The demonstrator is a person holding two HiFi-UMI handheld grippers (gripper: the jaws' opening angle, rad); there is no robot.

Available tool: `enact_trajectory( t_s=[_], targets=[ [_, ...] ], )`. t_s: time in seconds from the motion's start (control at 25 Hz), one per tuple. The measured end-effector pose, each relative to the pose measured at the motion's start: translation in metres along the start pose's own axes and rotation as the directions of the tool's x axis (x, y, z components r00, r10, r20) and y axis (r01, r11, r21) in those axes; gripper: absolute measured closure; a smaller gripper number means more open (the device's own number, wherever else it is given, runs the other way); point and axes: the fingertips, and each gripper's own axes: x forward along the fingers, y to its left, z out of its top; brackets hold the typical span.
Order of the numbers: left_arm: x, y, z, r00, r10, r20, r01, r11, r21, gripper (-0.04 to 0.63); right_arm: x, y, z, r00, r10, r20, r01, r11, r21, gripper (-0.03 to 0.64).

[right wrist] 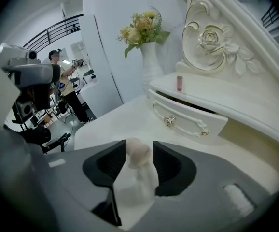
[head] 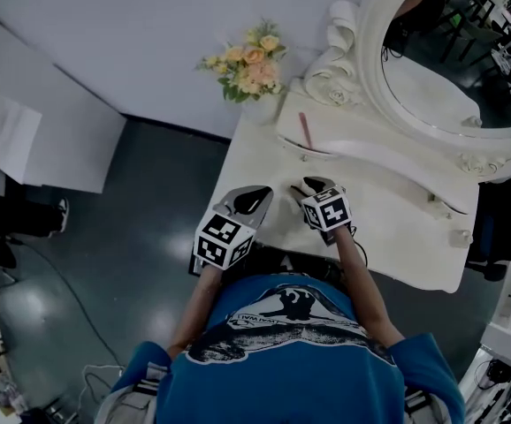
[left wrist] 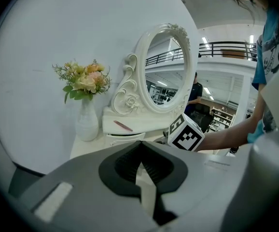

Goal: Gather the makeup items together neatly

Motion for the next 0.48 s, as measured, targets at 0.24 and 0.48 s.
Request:
enact_trajectory(
  t_s=[0.24,0.48],
  targets=[
    [0.007,-0.006,0.000,1.000,-0.029,-0.006,0.029,0.999,0.012,0.584,-0.019,-0.016,0.018,0.997,-0.036,0.073,0.033,0.999,0.041,0.439],
    [0.006,-0.003,0.001,1.000,-0.029,-0.004,0.029,1.000,0.011,0.584,-0.033,-0.036,0.048,0.987,-0.077,0.143,0.071,0.996,0.050,0.441]
  ],
)
